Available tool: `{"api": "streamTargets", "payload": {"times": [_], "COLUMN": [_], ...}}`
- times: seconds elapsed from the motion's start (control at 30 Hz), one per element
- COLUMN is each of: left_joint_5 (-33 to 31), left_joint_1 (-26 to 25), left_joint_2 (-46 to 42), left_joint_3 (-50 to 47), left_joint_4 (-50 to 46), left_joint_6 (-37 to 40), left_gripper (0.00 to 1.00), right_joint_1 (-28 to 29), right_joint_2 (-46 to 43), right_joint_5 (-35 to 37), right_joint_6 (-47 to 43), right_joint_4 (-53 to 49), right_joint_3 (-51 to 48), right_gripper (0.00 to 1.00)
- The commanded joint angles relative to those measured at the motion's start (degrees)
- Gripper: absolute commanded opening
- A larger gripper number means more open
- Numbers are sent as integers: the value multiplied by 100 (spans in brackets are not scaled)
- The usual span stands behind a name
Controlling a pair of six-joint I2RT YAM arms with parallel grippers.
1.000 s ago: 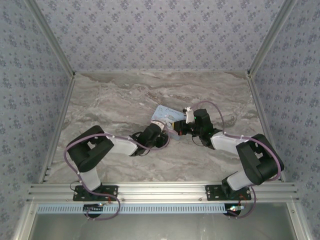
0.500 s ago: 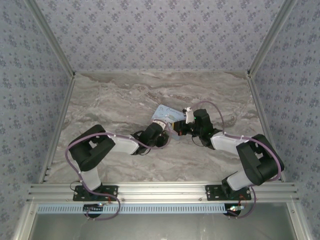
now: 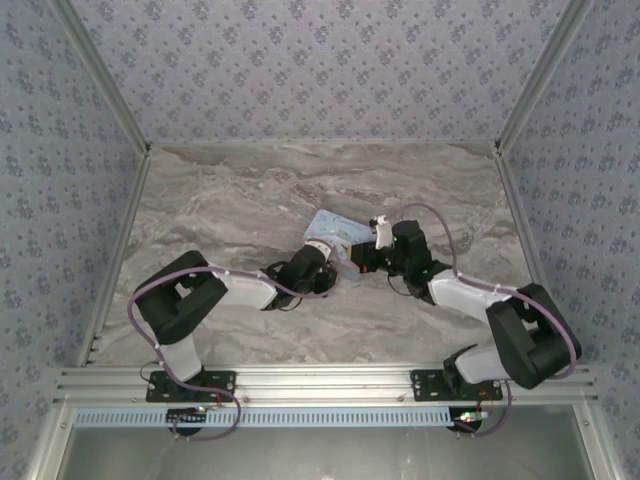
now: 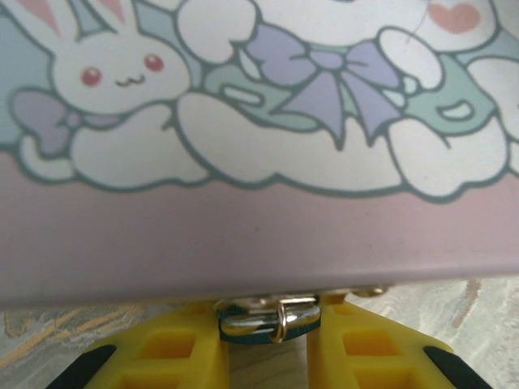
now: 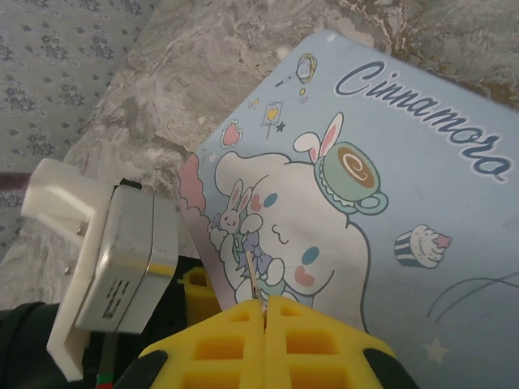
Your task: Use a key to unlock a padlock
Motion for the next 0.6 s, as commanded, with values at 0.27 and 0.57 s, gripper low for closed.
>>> {"api": "streamTargets", "payload": {"times": [0.27, 0.57], "left_joint_5": [558, 1088], "left_joint_1": [-54, -53], "left_joint_2": [-643, -792], "left_joint_3": [188, 221], "left_joint_4": [-365, 157], "left_joint_6": [-1736, -2806], "left_gripper": [22, 22], "right_joint_1": [120, 603], "right_joint_2": [-1940, -2976], "right_joint_5": [325, 605], "right_joint_6": [-695, -1177], "right_joint_4": [-259, -573], "right_joint_3": [-1528, -2173], "right_gripper": [0, 0]}}
